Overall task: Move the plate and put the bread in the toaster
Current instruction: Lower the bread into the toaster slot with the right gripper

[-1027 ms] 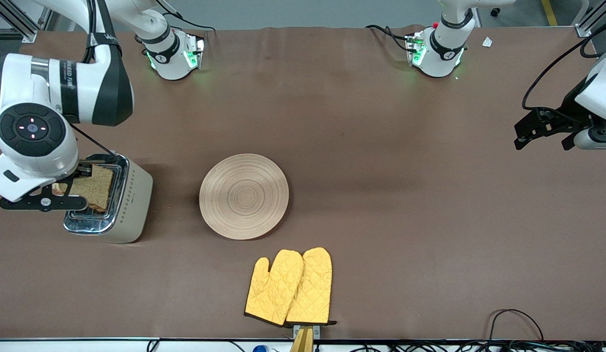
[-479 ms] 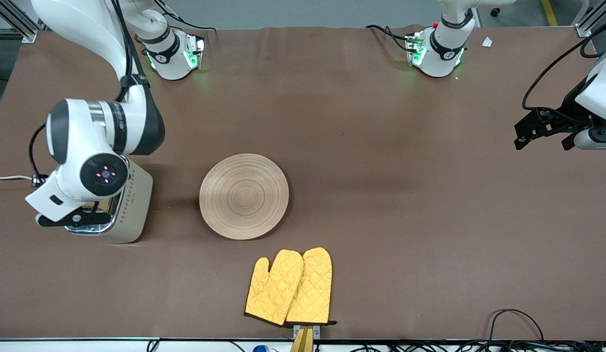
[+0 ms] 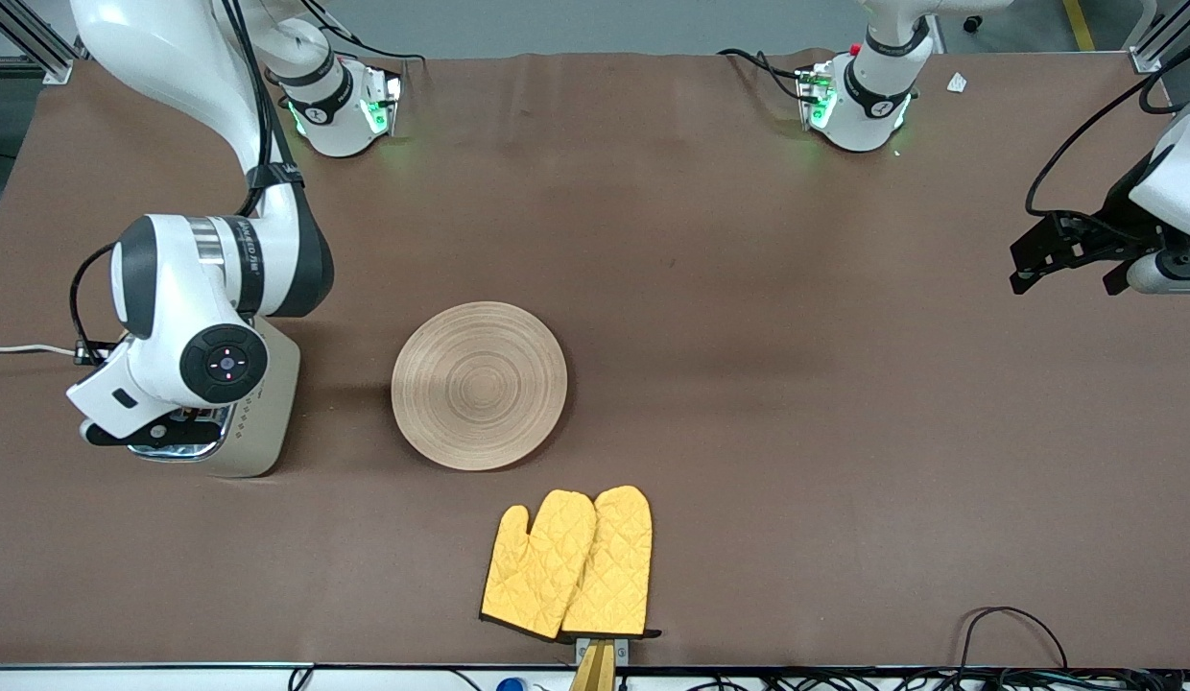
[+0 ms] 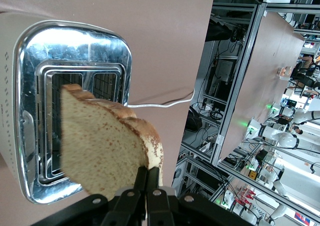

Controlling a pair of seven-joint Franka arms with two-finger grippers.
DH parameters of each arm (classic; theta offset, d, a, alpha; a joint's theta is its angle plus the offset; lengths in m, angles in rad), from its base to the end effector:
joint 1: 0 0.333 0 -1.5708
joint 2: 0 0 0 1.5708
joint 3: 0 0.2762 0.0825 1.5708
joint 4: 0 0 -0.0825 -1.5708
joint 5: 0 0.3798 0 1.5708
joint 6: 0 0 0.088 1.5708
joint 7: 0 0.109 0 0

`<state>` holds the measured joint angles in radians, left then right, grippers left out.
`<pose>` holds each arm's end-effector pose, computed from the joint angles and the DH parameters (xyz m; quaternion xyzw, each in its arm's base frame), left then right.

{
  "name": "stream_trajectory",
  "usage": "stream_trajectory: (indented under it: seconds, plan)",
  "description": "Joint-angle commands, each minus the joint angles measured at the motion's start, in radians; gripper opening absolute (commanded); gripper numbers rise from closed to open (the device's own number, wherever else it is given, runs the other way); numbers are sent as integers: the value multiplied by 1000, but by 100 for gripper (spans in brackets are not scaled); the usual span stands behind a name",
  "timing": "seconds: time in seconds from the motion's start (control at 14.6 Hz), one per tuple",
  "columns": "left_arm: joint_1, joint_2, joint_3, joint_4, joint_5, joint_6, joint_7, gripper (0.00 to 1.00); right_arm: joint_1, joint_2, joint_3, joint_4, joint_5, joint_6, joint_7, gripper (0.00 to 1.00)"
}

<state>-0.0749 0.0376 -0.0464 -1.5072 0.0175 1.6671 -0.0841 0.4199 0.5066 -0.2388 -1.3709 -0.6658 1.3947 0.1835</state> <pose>0.5671 -0.0669 0.6008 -0.9979 0.0188 -0.0616 0.0016 0.6281 0.0641 0.4020 0.8986 0.0186 -0.1428 0.4144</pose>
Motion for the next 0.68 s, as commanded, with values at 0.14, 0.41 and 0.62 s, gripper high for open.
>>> stream_trajectory:
  seconds: [0.14, 0.41, 0.62]
  plan:
    - [1, -7, -1, -7, 7, 3, -13, 100, -6, -3, 6, -8, -17, -14, 16, 0]
    - [1, -7, -1, -5, 7, 3, -14, 100, -10, -3, 6, -30, -14, -13, 22, 0]
    - [-2, -7, -1, -5, 7, 3, -14, 100, -9, 7, 7, -28, -14, -8, 24, 0]
